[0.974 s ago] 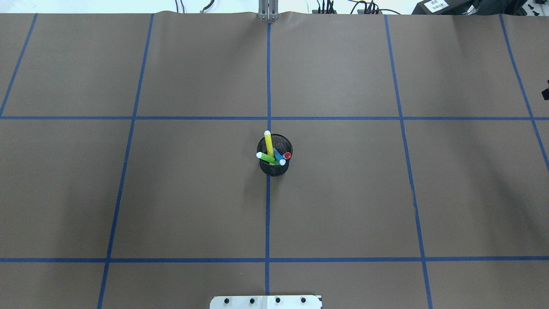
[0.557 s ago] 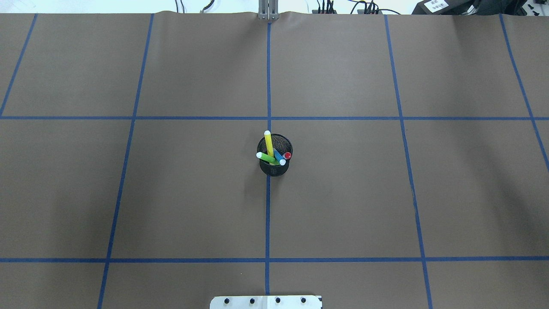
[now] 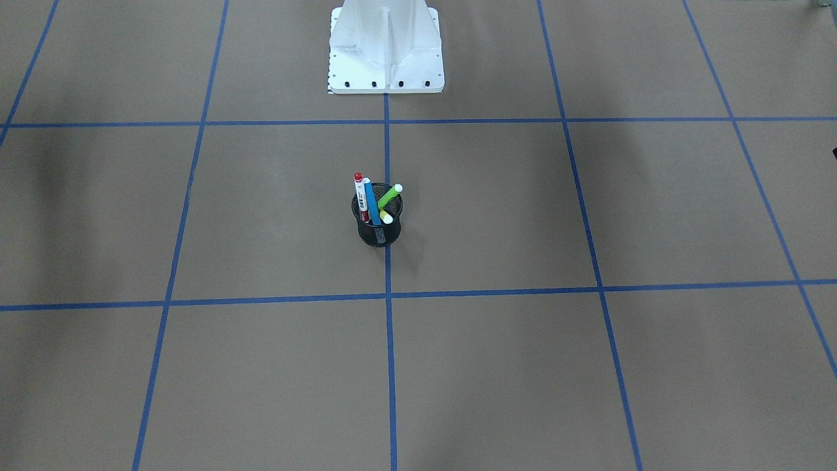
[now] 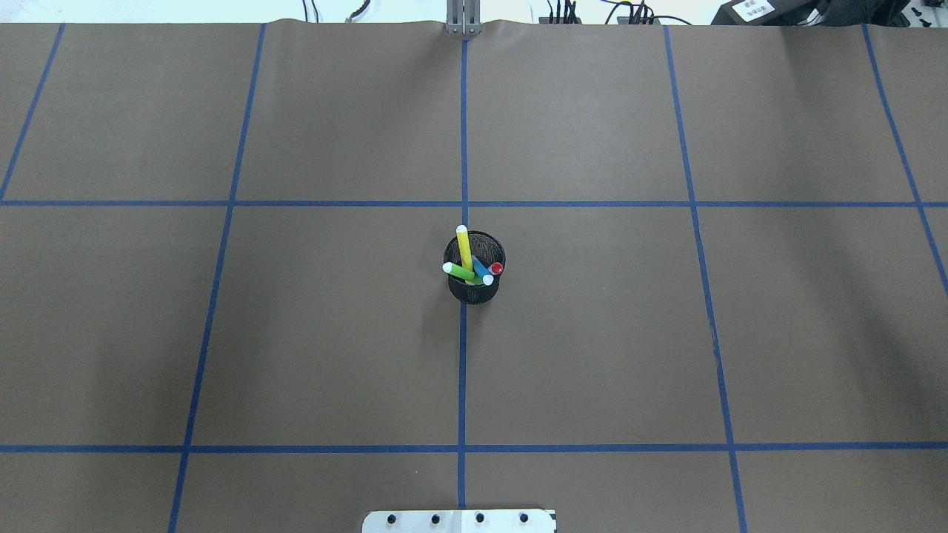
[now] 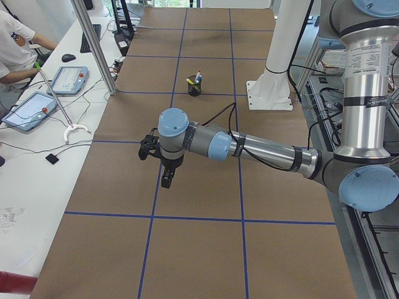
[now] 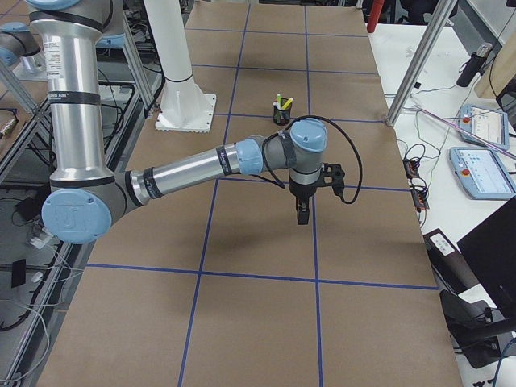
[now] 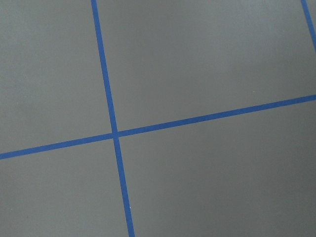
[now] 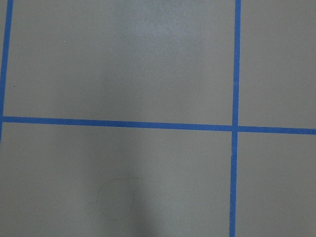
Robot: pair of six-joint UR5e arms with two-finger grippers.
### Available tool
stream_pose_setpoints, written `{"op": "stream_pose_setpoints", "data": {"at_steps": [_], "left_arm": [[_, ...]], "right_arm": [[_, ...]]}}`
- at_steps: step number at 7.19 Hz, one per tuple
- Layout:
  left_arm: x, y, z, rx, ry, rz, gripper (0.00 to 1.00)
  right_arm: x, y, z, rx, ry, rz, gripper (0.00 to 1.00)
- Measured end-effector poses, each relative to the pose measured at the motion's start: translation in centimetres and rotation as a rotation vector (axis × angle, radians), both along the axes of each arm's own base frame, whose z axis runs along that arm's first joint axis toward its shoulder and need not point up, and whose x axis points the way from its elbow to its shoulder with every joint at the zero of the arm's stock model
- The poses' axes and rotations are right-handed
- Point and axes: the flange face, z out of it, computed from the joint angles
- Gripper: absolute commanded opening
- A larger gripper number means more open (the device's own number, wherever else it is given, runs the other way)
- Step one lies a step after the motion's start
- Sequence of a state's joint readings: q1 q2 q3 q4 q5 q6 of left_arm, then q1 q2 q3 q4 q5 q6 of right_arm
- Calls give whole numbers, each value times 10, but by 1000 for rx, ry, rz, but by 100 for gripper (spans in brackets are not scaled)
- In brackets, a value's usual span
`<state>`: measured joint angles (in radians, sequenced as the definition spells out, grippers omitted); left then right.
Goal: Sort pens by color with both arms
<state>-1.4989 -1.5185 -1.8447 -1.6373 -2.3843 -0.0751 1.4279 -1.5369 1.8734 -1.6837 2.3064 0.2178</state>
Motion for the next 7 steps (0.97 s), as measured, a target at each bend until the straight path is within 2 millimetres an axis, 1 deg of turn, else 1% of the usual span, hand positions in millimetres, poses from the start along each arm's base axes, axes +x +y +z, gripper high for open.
{"op": "stream_pose_setpoints", "data": {"at_steps": [2, 4, 7], "left_arm": [[1, 2, 6, -16, 11, 4, 100], [1, 5, 12, -27, 12, 4, 100], [1, 5, 12, -27, 11, 6, 100]], "right_arm": [[-1, 0, 1, 41, -15, -3, 99], [-3, 7, 6, 79, -45, -10, 99], [-6, 9, 5, 87, -76, -22, 99]]}}
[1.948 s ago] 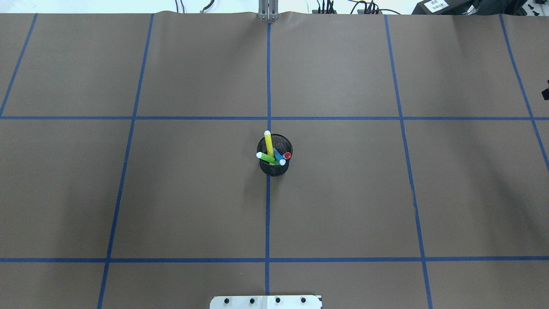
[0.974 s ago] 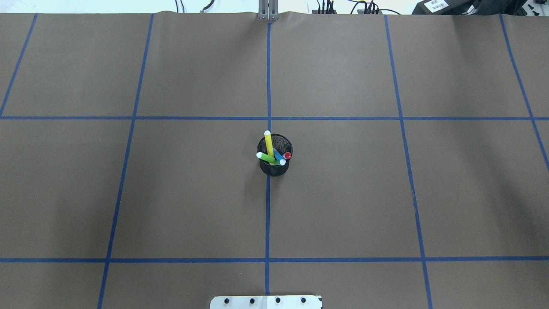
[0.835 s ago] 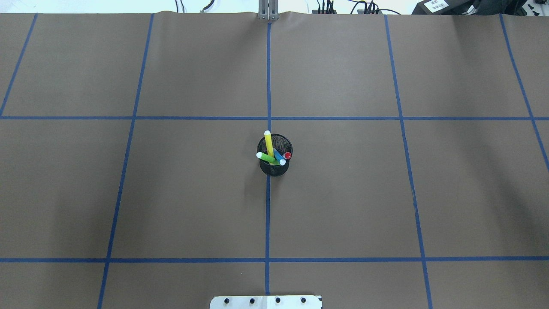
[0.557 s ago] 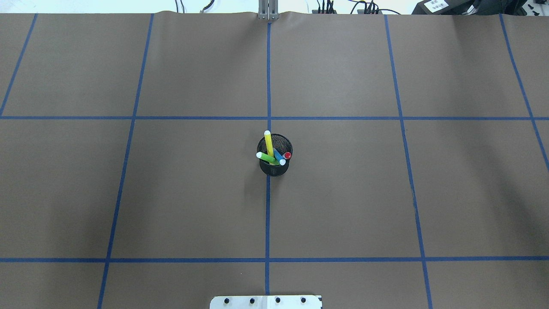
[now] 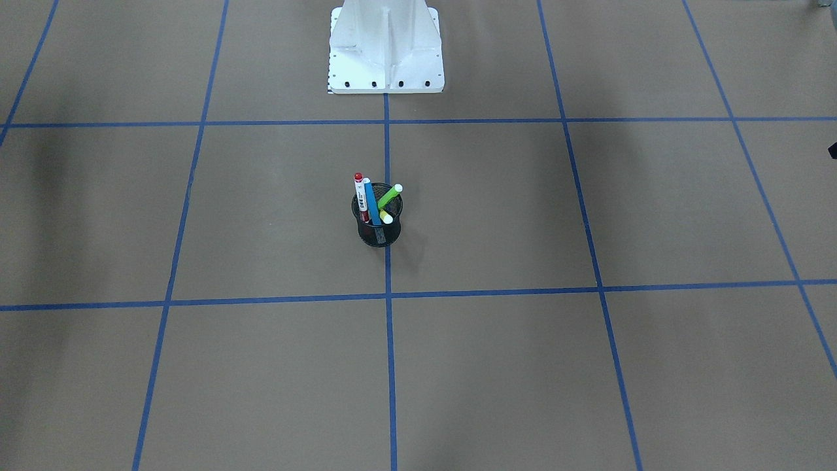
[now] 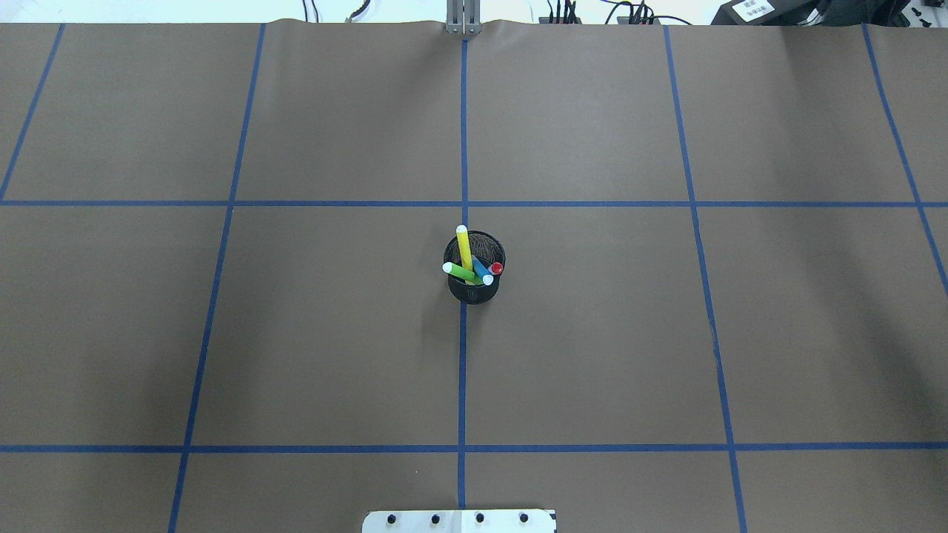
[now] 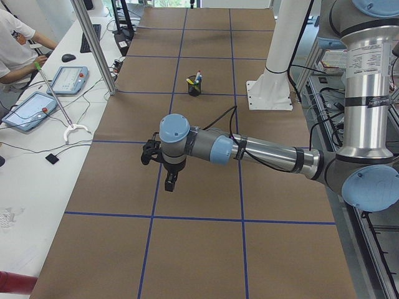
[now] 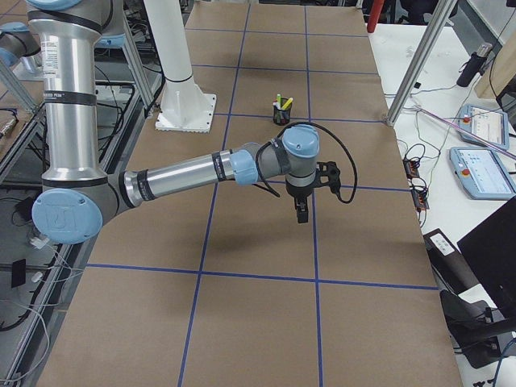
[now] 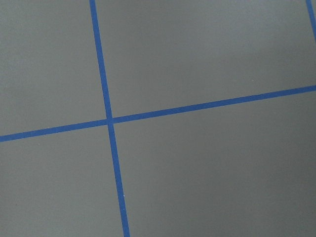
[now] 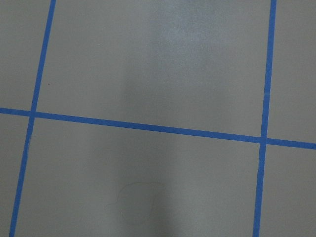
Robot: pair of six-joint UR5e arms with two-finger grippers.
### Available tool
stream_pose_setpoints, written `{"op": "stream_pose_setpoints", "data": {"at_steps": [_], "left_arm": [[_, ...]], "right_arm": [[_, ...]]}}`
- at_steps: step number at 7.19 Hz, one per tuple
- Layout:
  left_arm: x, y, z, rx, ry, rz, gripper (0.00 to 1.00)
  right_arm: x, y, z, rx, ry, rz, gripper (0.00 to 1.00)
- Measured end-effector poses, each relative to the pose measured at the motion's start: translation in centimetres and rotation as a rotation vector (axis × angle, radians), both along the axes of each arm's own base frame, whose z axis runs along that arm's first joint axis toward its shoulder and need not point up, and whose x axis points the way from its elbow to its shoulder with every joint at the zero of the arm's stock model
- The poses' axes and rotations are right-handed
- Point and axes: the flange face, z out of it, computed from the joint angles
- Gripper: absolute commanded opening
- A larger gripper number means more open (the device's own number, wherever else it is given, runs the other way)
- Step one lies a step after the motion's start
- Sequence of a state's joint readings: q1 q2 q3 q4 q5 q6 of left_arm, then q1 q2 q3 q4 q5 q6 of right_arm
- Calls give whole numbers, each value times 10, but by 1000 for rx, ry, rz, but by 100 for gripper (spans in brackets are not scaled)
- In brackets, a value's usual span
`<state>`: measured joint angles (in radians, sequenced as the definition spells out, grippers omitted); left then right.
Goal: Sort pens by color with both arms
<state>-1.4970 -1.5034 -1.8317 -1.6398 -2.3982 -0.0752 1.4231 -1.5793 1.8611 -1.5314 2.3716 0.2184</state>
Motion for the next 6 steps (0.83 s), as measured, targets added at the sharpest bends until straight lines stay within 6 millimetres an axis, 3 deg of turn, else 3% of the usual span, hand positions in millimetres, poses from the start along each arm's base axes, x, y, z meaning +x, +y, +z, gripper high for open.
{"op": "stream_pose_setpoints", "data": {"at_steps": [3, 6], "left_arm": [[1, 0, -1, 6, 1, 1, 100], [1, 0, -1, 9, 2, 2, 100]], "right_arm": [[-13, 0, -5, 23, -13, -25, 99], [-59, -3, -36, -4, -80, 52, 99]]}}
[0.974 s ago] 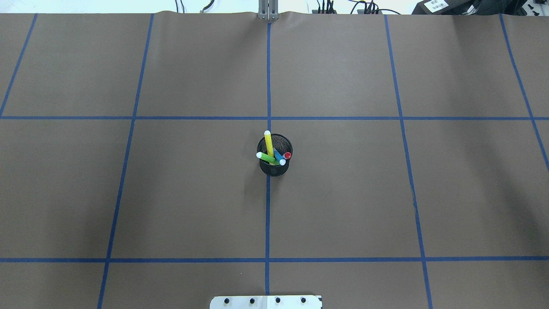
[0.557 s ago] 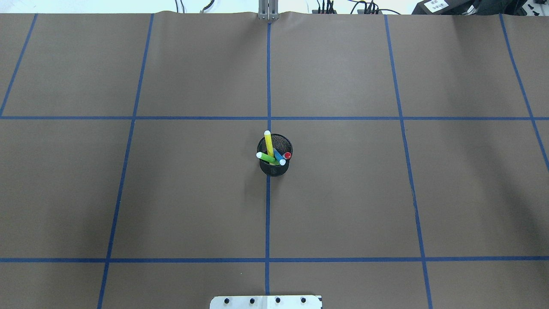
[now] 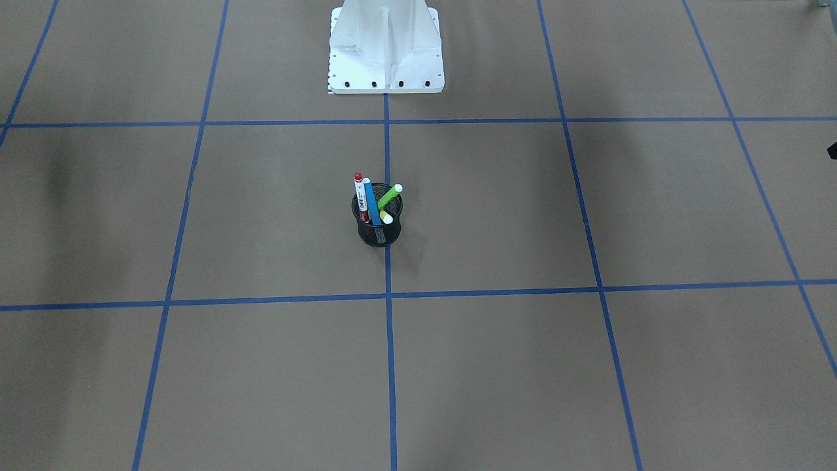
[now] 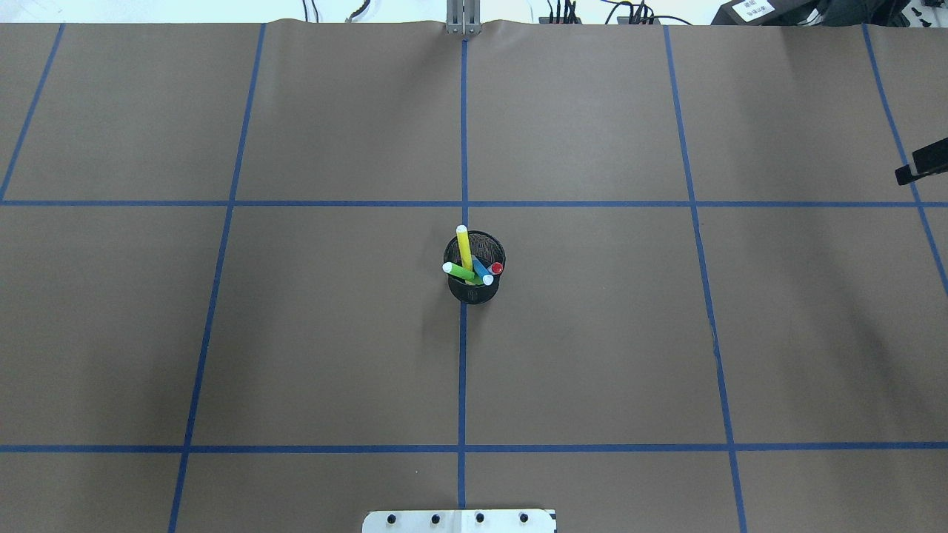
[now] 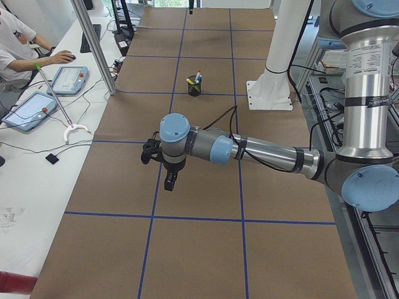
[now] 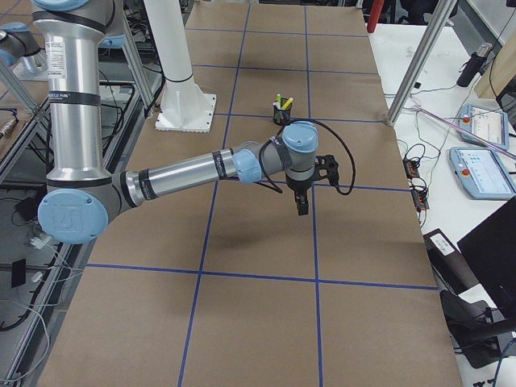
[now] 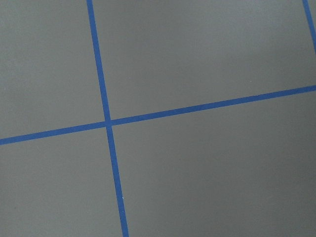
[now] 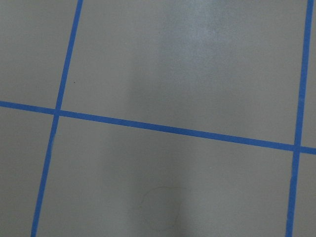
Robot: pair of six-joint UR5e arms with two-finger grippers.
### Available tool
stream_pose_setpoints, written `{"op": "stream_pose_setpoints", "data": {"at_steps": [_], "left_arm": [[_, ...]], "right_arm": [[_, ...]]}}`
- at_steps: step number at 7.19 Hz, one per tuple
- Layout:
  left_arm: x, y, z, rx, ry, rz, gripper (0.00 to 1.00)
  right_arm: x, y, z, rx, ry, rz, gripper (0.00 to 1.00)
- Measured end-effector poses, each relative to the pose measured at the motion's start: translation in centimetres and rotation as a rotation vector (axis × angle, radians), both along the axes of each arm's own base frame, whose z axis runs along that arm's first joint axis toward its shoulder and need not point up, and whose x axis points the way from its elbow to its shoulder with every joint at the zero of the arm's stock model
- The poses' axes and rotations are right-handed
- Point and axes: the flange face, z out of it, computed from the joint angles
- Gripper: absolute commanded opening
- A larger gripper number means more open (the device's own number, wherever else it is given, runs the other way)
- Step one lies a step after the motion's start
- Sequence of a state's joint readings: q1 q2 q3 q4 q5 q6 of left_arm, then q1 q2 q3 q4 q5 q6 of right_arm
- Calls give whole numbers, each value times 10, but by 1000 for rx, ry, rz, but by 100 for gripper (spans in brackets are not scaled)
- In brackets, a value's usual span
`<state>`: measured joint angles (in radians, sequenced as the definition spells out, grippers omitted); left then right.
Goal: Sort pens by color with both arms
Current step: 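Move the right gripper over the black mesh pen cup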
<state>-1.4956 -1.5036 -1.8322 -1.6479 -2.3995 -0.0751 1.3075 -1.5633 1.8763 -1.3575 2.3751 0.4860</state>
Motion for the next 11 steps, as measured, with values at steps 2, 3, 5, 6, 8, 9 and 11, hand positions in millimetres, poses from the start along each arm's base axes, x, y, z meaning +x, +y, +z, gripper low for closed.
{"op": "stream_pose_setpoints", "data": {"at_steps": [2, 3, 5, 6, 8, 9, 11], "left_arm": [[0, 0, 1, -3, 0, 1, 100], [1, 0, 2, -6, 0, 1, 100], [1, 0, 4, -10, 0, 2, 100], [1, 0, 4, -11, 0, 2, 100], [1, -1, 4, -12, 0, 2, 100], [2, -1, 6, -14, 0, 4, 100], [2, -1, 9, -20, 2, 6, 100]], "right_arm": [[-59, -3, -50, -91, -118, 105, 99], [-94, -2, -82, -151, -165, 150, 99], [-161, 19, -135, -230, -212, 241, 99], [-205, 32, -173, -288, -258, 300, 99], [-288, 74, -252, -372, -297, 389, 99], [-323, 99, -288, -415, -303, 433, 99], [-372, 141, -327, -517, -339, 505, 100]]}}
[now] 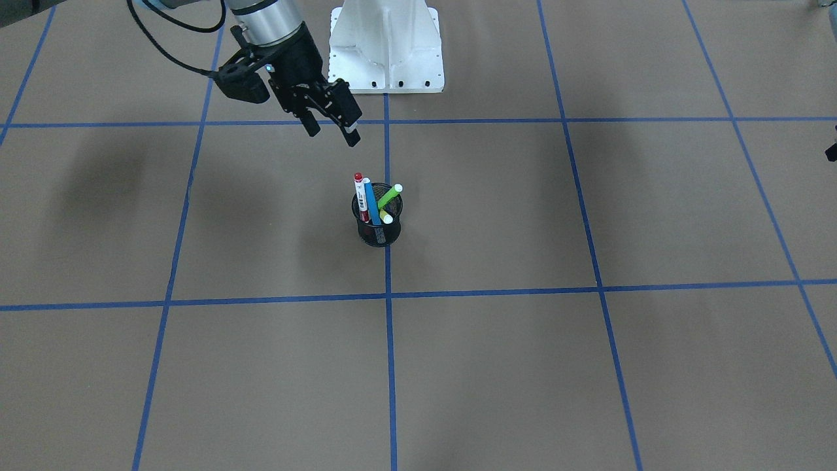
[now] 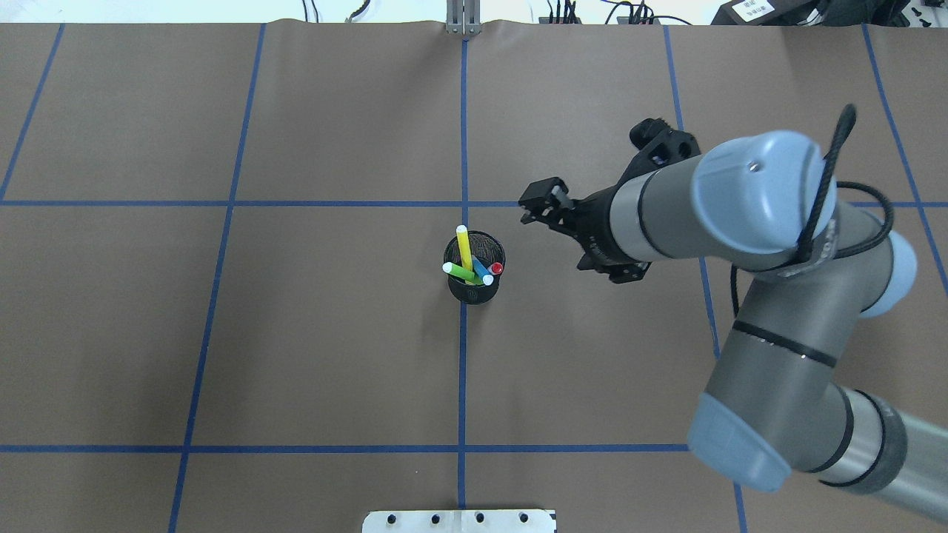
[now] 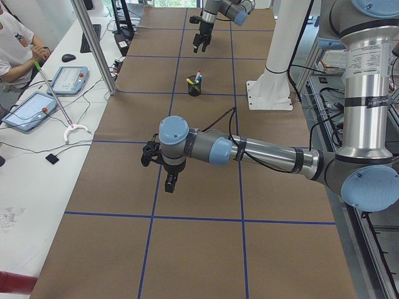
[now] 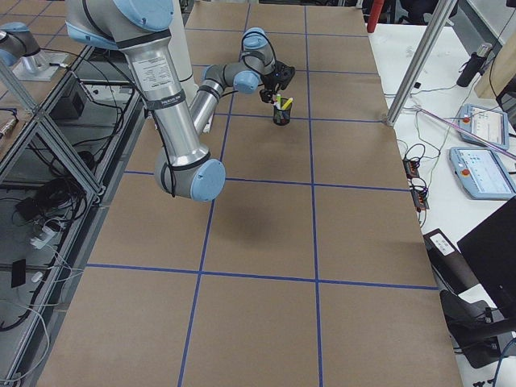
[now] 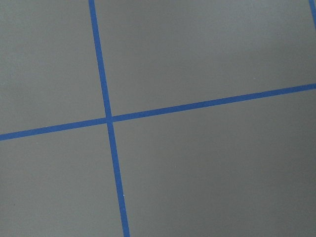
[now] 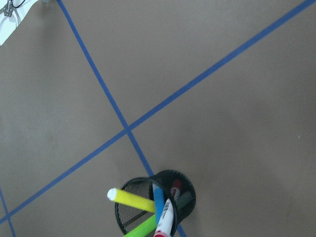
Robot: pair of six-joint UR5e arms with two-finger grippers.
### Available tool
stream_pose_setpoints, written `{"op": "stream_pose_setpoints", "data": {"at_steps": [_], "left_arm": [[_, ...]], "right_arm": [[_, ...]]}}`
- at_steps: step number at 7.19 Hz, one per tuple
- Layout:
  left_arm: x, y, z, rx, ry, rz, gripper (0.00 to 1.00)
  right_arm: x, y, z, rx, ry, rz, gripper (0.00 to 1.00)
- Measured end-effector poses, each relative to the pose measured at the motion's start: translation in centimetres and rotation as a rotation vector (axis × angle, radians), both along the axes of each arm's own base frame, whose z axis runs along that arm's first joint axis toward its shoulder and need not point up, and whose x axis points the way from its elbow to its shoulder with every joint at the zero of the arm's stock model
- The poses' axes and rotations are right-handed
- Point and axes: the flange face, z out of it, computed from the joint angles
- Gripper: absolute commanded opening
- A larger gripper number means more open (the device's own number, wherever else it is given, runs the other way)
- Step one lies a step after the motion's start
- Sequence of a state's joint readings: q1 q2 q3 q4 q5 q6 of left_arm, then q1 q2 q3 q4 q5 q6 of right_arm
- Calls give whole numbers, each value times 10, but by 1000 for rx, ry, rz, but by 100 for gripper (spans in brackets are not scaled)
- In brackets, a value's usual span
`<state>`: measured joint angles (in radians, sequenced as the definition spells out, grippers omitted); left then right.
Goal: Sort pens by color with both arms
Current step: 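Move the right gripper over the black mesh pen cup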
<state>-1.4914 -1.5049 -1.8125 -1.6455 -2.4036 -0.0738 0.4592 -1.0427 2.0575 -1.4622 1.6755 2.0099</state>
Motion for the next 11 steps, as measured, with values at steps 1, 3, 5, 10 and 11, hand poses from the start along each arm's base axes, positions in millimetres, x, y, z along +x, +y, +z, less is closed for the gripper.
{"op": "stream_pose_setpoints", "data": {"at_steps": [1, 3, 5, 10, 11], "left_arm": [[1, 0, 0, -2, 6, 2, 100], [1, 0, -1, -3, 20, 6, 100], [2, 1, -1, -2, 26, 7, 100], [3, 1, -2, 0, 28, 9, 100], [2, 1, -2, 0, 28, 8, 100]], "right_arm": [[-18, 9, -13, -30, -20, 25, 100], [-47, 7, -31, -56, -14, 73, 100], [-66, 11, -27, -74, 57, 151, 97], [-101, 3, -10, -186, 96, 262, 87], [-109, 0, -9, -186, 110, 268, 79]]}}
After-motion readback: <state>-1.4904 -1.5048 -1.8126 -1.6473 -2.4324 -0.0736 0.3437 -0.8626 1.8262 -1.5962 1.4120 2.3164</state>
